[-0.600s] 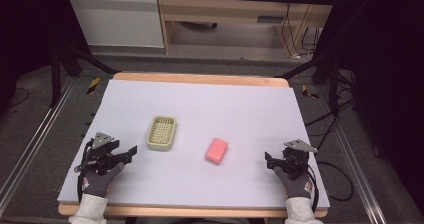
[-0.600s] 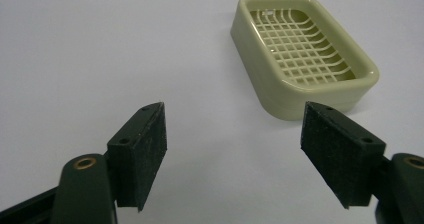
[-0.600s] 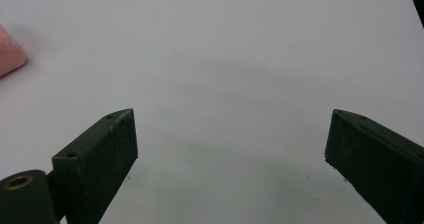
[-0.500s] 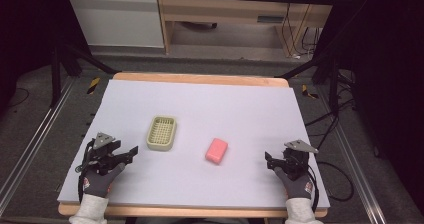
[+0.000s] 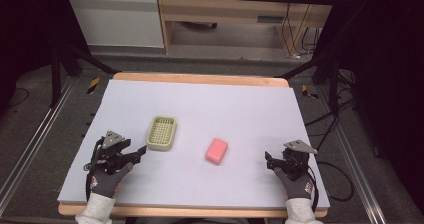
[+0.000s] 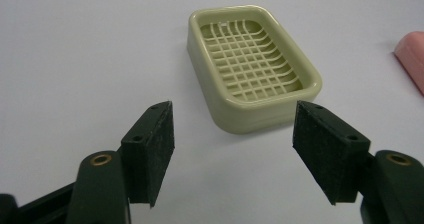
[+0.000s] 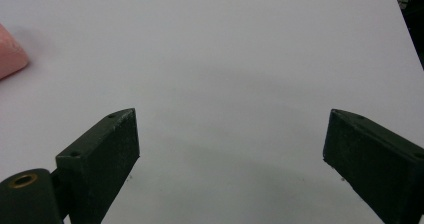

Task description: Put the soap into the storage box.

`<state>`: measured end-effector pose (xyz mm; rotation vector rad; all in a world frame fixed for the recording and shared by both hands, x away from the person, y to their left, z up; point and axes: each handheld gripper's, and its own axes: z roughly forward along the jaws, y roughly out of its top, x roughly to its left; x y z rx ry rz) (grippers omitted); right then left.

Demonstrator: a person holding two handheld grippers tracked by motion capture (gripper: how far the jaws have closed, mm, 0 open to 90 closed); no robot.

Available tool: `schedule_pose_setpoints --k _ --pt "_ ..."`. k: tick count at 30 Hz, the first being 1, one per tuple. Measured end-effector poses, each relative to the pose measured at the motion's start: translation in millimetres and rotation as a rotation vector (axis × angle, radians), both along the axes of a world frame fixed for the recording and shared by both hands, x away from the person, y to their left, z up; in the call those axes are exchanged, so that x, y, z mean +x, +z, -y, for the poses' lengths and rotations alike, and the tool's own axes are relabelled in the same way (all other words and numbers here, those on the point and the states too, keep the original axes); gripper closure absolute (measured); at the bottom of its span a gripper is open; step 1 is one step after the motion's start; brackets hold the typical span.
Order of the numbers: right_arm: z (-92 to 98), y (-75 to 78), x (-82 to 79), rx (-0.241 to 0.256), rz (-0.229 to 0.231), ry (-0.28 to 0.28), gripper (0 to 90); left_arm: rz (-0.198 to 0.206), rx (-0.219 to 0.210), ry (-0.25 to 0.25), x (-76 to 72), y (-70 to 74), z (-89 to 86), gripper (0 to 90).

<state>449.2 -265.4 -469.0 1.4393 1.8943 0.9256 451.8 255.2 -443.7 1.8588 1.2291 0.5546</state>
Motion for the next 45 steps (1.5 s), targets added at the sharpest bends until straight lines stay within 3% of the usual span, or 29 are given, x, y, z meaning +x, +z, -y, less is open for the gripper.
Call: schedule_pose_setpoints --k 15,27,45 --pt "-0.2 0.7 -0.5 -0.003 0.008 -0.015 7.8 0.005 -0.005 -0.072 -0.8 11.0 24.0 31.6" --pt "-0.5 1.6 -2.1 -0.004 0.023 -0.026 7.4 0.006 -0.011 -0.084 5.8 20.7 33.4 30.0" --pt "-0.2 2.4 -2.4 -0.006 0.035 -0.037 7.4 0.011 -0.009 -0.148 18.4 33.6 72.3 28.4"
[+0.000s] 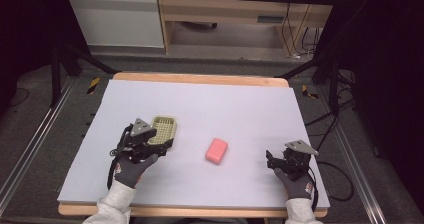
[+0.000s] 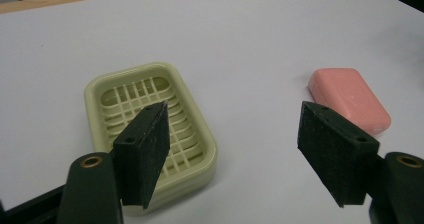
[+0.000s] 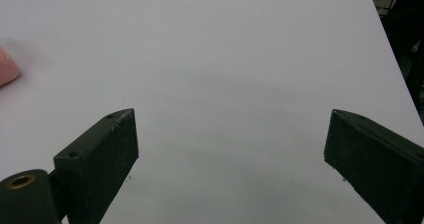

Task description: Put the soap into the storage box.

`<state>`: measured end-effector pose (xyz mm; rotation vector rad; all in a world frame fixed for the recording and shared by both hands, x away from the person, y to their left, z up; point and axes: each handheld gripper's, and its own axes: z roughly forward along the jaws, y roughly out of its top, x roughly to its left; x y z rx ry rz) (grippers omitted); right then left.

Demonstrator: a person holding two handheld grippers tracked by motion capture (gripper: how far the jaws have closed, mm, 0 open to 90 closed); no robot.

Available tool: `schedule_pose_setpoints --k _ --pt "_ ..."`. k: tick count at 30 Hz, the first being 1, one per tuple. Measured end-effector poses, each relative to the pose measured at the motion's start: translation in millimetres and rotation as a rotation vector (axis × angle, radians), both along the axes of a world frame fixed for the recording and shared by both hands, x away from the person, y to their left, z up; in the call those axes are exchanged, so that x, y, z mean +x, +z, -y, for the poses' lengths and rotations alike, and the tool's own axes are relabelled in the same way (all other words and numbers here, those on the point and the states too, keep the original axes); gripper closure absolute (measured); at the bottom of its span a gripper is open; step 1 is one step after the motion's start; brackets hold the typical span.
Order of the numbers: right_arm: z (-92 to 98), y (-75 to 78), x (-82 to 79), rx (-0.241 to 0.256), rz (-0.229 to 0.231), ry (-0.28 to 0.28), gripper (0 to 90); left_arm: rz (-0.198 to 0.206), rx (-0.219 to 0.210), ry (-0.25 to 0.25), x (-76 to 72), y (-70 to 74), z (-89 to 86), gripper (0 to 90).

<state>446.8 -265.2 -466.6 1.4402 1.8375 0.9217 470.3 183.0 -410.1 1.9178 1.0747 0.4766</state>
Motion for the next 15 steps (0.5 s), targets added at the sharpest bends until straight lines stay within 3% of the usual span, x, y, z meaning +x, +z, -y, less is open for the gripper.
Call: schedule_pose_setpoints --k 15 --pt "-0.5 -0.1 -0.1 0.001 0.0 -0.001 7.4 -0.006 0.015 -0.036 6.9 2.4 24.3 27.4"
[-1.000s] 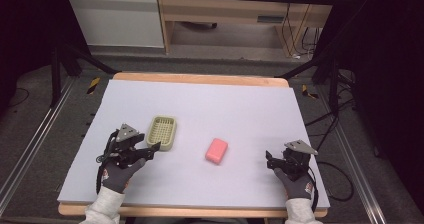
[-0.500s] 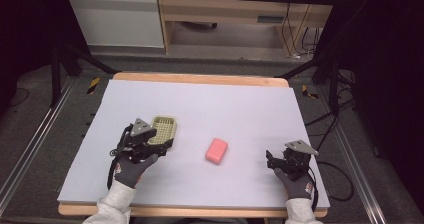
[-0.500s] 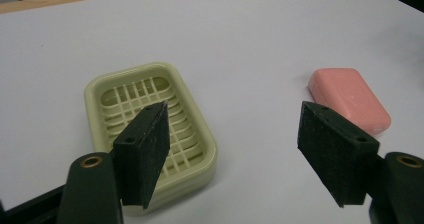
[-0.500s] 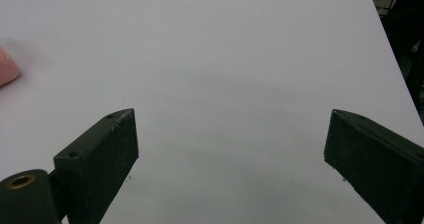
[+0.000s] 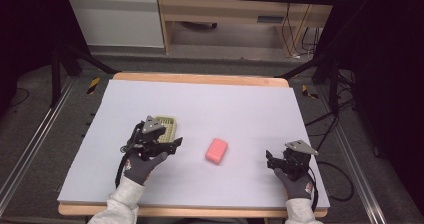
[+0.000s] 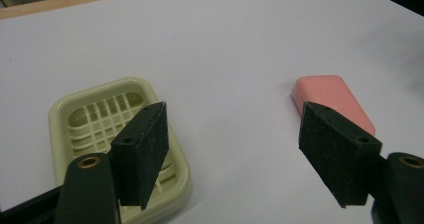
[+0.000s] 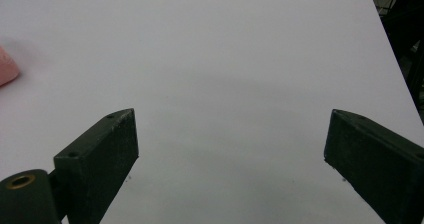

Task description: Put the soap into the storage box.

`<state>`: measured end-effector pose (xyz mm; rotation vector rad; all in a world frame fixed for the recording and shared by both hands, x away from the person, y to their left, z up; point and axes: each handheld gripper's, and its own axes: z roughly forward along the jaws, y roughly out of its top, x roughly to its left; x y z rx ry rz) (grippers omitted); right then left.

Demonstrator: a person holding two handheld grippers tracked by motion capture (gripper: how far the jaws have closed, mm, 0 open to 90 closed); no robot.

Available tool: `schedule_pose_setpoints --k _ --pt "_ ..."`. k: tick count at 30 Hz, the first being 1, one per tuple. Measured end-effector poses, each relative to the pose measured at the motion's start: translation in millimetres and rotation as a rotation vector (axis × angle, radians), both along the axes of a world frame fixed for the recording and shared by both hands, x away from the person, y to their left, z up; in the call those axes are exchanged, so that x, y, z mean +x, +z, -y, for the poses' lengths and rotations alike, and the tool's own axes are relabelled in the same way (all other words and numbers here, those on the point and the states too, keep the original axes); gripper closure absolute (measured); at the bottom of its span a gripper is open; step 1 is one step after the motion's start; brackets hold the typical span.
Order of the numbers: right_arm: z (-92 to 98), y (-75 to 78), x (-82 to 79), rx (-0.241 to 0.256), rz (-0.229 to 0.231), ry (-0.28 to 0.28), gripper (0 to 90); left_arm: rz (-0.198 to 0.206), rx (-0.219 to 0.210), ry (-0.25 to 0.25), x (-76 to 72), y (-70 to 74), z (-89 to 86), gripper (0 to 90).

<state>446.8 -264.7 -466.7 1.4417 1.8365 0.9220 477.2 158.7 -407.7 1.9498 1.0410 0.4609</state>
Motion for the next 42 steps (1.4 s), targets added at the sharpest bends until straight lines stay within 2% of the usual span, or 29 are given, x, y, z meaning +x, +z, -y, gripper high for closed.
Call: schedule_pose_setpoints --k 26,42 --pt "0.9 0.9 -0.6 0.007 0.002 -0.013 7.8 -0.007 0.03 -0.08 7.5 -0.2 50.4 25.4" --pt "0.5 1.2 -1.1 0.003 0.007 -0.012 8.1 -0.018 0.053 -0.121 8.4 -7.7 75.9 21.9"
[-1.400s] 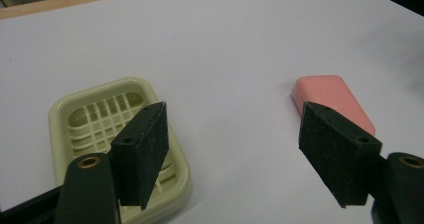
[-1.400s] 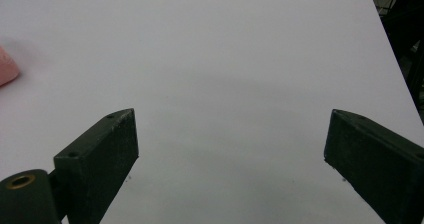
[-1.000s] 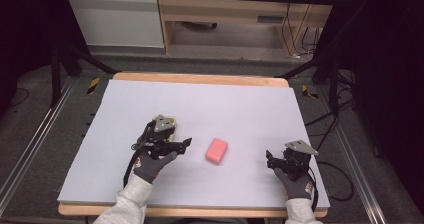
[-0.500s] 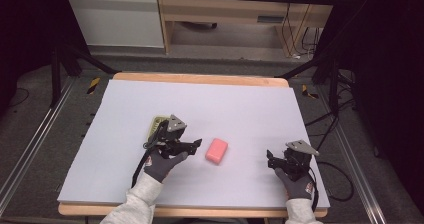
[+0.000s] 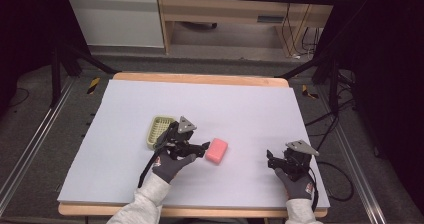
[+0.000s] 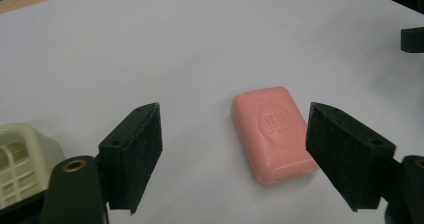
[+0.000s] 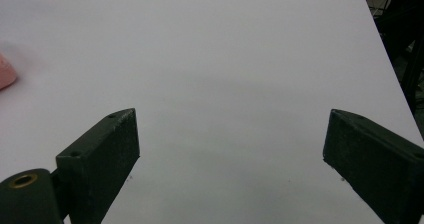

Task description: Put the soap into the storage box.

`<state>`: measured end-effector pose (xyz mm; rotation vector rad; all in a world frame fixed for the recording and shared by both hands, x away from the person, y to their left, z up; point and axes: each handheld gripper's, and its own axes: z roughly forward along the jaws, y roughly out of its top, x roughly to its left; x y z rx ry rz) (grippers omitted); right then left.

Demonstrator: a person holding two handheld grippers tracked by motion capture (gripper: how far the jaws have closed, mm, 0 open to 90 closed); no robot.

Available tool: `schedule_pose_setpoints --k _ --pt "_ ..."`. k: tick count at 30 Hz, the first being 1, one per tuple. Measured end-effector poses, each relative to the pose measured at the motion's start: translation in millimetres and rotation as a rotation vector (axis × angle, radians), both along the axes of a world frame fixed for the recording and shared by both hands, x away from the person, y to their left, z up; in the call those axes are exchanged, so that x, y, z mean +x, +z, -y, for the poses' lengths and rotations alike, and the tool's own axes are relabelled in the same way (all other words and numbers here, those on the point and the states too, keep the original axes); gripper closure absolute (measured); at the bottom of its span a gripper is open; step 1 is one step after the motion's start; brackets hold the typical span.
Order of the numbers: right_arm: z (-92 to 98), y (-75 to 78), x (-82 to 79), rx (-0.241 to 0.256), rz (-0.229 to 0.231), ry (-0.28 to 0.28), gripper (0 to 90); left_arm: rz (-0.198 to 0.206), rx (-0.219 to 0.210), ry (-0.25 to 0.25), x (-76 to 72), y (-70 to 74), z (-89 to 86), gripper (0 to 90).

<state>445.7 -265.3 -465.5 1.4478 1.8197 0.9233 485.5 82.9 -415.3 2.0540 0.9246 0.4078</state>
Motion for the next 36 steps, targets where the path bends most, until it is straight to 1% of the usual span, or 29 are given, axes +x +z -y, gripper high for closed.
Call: schedule_pose_setpoints --k 4,9,15,18,22,26,31,36 --pt "-0.1 -0.4 0.3 0.0 -0.005 -0.002 8.1 -0.008 0.022 -0.016 0.3 -3.8 8.5 21.7" --pt "-0.3 -0.4 0.2 0.004 -0.007 -0.002 8.2 -0.012 0.034 -0.03 -0.6 -7.2 16.6 21.4" --pt "-0.3 -0.5 0.5 0.004 -0.009 0.001 8.4 -0.028 0.041 -0.034 1.0 -14.2 26.2 21.4" --pt "-0.4 -0.5 0.5 0.005 -0.009 0.002 8.5 -0.027 0.054 -0.041 1.3 -17.9 32.0 21.5" --pt "-0.7 -0.6 0.6 0.006 -0.011 0.004 8.6 -0.037 0.059 -0.042 2.7 -21.5 37.0 21.5" --pt "-0.7 -0.6 0.7 0.006 -0.011 0.004 8.6 -0.04 0.063 -0.046 4.5 -23.8 39.7 21.5" --pt "-0.8 -0.6 0.7 0.004 -0.011 0.005 8.8 -0.055 0.067 -0.043 6.8 -29.4 45.4 20.9" --pt "-0.8 -0.8 0.9 0.003 -0.011 0.004 8.8 -0.06 0.074 -0.05 7.7 -32.8 49.3 20.2"
